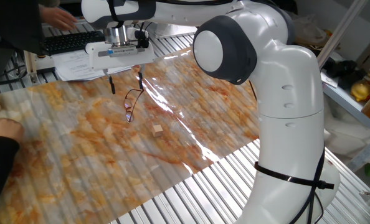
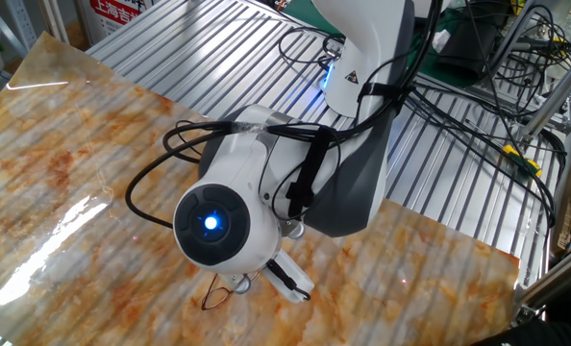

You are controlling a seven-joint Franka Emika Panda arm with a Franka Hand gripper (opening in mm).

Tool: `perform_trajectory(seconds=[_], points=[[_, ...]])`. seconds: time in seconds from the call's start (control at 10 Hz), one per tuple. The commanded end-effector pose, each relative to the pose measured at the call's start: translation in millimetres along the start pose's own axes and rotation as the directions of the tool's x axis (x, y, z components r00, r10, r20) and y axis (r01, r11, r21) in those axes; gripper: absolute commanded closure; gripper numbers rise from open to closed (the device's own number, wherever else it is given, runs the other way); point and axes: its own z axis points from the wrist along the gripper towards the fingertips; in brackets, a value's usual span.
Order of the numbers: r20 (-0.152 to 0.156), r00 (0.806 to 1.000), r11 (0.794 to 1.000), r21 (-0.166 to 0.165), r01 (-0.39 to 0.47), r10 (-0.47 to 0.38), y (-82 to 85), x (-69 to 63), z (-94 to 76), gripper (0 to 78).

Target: Unfold the leg of the glasses (with one hand)

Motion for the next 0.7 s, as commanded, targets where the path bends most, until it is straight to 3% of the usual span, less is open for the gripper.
perform_trajectory(seconds=[0.1, 0.2, 0.5, 0.7], points=[[0.245, 0.968, 0.998, -0.003, 0.061, -0.058, -0.4, -6.2, -9.6, 0.1], [0.294, 0.954, 0.998, 0.002, 0.055, -0.053, -0.6, -7.9, -11.8, 0.1], [0.362, 0.931, 0.998, -0.012, 0.059, -0.051, -1.6, -12.7, -18.2, 0.1], [0.365, 0.929, 0.998, -0.012, 0.065, -0.056, -2.6, -14.7, -21.6, 0.1]])
